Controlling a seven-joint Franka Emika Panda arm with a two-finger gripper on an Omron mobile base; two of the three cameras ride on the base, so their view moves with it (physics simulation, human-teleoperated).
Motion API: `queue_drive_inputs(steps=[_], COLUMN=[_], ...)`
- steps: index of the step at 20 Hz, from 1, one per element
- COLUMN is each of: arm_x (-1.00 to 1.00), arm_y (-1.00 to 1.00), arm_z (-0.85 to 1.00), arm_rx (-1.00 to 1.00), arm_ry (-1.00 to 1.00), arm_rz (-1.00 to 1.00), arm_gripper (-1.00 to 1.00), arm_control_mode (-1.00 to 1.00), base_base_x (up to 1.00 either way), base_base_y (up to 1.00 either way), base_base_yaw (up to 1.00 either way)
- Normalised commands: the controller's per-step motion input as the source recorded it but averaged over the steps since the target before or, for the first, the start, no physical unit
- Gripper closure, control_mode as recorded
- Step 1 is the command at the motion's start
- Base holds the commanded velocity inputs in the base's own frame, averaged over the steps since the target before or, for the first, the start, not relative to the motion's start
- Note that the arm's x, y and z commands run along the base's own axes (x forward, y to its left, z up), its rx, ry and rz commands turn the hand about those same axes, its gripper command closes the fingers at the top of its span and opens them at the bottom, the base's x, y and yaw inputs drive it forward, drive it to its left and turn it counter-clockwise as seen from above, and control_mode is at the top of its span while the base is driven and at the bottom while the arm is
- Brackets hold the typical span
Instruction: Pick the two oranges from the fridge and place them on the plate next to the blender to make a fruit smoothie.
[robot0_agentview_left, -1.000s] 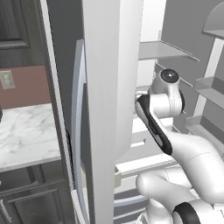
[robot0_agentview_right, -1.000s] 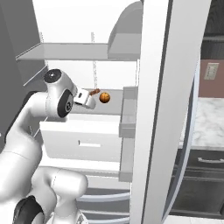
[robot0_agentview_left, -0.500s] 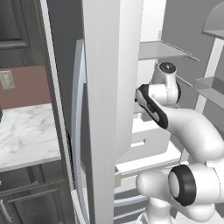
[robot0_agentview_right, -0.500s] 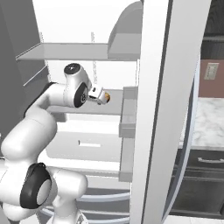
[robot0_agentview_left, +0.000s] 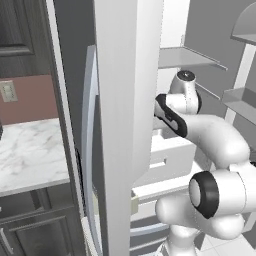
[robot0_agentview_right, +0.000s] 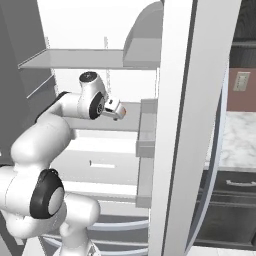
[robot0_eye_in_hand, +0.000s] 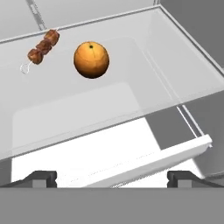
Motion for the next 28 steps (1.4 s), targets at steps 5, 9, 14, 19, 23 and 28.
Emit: queue_drive_inputs(steps=[5, 9, 14, 19, 23, 28], arm_x=[0.61, 0.65, 0.57, 0.58, 0.54, 0.62], arm_y=[0.0, 0.0, 0.0, 0.03, 0.0, 0.0], arm_z=[-0.26, -0.31, -0.17, -0.17, -0.31, -0.23], arm_rx=[0.0, 0.0, -0.02, -0.01, 0.0, 0.0], arm_ry=[0.0, 0.0, 0.0, 0.0, 0.0, 0.0], arm_rz=[0.0, 0.0, 0.0, 0.0, 0.0, 0.0], arm_gripper=[-1.0, -1.0, -1.0, -1.0, -1.0, -1.0], arm_control_mode=[-1.0, -1.0, -1.0, -1.0, -1.0, -1.0], base_base_x=[0.0, 0.0, 0.0, 0.0, 0.0, 0.0], base_base_y=[0.0, 0.0, 0.0, 0.0, 0.0, 0.0], base_base_yaw=[0.0, 0.0, 0.0, 0.0, 0.0, 0.0])
